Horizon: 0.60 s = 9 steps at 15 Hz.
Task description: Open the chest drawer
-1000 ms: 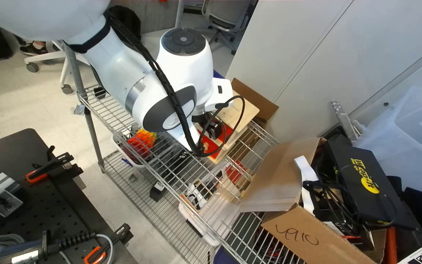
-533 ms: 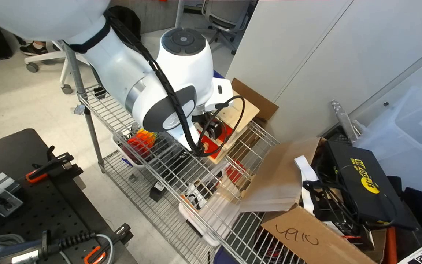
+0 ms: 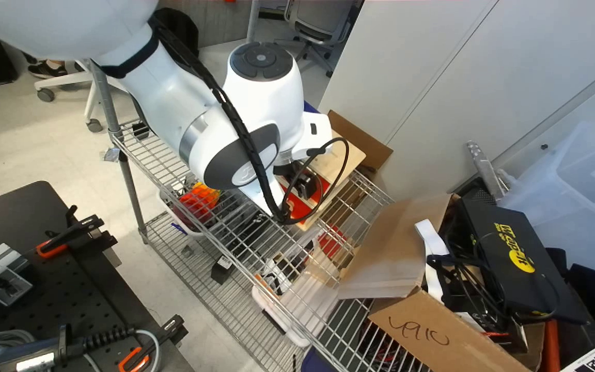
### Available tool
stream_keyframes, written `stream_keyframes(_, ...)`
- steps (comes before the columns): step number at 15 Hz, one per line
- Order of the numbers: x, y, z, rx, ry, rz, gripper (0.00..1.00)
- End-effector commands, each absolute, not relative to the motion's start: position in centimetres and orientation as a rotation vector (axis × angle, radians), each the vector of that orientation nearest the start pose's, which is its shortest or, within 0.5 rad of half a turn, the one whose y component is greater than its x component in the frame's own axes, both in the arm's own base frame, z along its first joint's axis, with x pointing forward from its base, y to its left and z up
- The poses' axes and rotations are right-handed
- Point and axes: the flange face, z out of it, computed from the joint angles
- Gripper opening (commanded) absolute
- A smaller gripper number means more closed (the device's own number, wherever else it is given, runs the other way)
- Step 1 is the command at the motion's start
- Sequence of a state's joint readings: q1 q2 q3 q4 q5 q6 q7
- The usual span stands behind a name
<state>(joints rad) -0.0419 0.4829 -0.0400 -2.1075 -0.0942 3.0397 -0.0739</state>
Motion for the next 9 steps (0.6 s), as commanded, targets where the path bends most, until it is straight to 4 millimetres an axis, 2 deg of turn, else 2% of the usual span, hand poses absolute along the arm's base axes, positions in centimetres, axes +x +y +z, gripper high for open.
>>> stream_keyframes(1,62.1,-4.8,23.8,-3.154,-0.099,-0.763,1.0)
stream_keyframes(5,62.8,-5.4,23.9,-3.176,-0.014,-0.784,1.0)
stream_keyframes(9,63.4,-5.0,23.5,-3.19,0.029,-0.798,1.0)
